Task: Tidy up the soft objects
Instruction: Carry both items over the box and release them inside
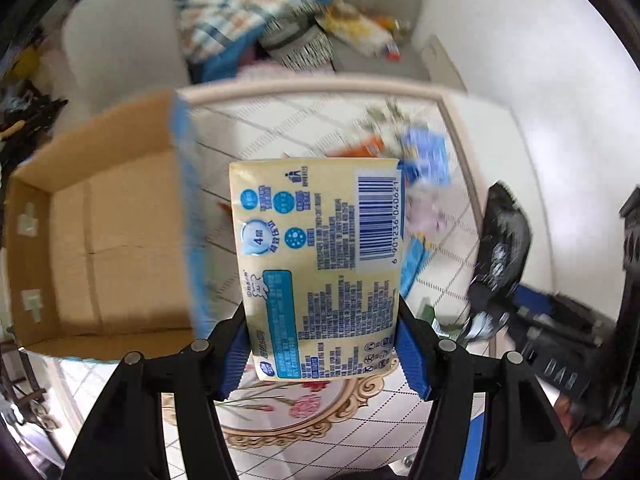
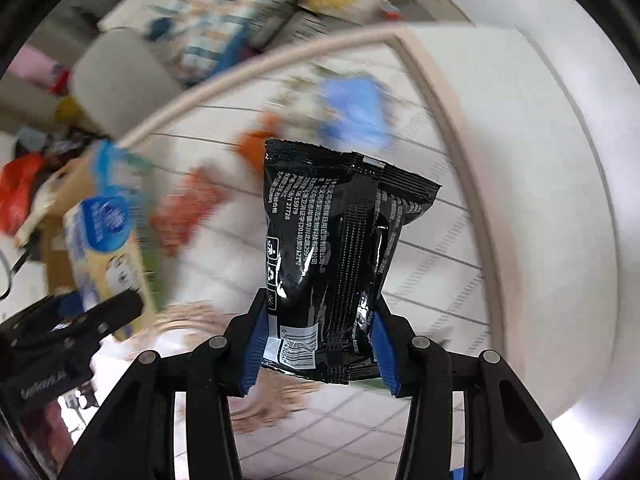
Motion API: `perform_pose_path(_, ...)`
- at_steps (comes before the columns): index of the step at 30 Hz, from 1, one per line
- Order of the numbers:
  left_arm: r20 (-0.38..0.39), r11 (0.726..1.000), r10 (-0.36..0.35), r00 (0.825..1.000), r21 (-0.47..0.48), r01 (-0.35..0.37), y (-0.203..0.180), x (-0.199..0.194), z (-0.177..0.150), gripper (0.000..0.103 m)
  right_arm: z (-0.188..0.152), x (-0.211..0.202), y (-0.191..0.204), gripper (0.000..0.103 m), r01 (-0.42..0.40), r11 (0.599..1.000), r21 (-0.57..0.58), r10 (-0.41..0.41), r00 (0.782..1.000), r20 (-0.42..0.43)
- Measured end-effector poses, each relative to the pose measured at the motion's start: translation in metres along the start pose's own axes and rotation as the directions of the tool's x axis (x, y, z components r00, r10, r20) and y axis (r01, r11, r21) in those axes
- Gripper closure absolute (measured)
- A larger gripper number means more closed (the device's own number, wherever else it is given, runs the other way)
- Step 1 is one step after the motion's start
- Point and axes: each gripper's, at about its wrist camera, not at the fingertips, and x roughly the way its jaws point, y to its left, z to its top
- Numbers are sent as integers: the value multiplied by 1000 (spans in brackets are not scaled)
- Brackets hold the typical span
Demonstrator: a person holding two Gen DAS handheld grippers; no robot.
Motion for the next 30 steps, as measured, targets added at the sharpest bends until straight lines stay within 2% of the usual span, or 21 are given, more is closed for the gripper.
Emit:
perform_pose_path(2, 43, 1000, 11, 999, -17, -11, 30, -35, -3, 42, -2, -17, 44, 54, -60, 997, -52, 61, 998, 13)
perform_pose_path(4, 65, 1000, 13, 998, -28, -12, 52, -55, -3, 42, 9, -16, 91, 54, -99, 991, -94, 101, 995, 15)
perform_pose_path(8, 74, 998, 38, 997, -53, -34, 110, -78, 1, 42, 14, -15, 175, 54, -133, 974, -184, 136, 991, 6)
perform_pose_path(11, 56, 995, 70, 996, -78, -66, 159, -68, 15, 42, 21, 10, 231, 54, -145, 966, -215, 143, 989, -21)
perform_pose_path(15, 9, 992, 76, 997, -99, -75, 208, -37, 31, 42, 27, 52, 297, 54, -147, 953, -265, 137, 989, -59)
perform_pose_path(22, -115, 992, -1, 993, -124, -13, 272, 33, 49, 42, 48, 143, 354, 54, -105, 951, -290, 73, 990, -120)
perform_pose_path(30, -192, 989, -56, 980, -144, 28, 301, 88, 67, 42, 81, 219, 363, 53, -43, 950, -309, -9, 986, -166)
